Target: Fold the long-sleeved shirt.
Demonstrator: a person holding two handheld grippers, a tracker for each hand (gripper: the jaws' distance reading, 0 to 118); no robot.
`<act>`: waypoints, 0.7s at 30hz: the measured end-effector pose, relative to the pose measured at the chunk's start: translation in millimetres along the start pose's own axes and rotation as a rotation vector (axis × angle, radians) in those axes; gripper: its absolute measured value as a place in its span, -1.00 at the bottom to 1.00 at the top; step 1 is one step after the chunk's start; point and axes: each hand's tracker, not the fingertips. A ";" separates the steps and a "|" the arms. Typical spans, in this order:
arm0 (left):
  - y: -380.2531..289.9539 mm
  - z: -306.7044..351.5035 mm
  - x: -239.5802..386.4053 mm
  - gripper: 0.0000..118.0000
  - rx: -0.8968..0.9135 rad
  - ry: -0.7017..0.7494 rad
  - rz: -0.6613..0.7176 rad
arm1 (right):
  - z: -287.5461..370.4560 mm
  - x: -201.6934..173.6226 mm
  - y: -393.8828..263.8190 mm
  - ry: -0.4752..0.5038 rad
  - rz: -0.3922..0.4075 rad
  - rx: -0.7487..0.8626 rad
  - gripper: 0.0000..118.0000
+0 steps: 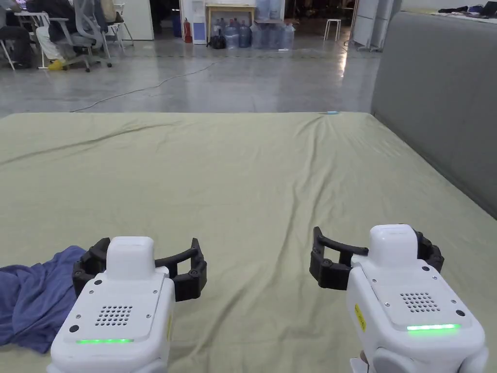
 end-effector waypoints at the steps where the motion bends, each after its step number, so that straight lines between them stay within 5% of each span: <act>1: 0.6 0.6 -1.6 0.99 -0.003 -0.011 0.005 | 0.2 -0.4 0.0 0.003 0.002 0.000 1.00; 21: -1.5 -2.6 -6.1 0.99 -0.012 -0.001 -0.002 | -1.9 -1.9 -2.3 0.003 0.005 0.001 1.00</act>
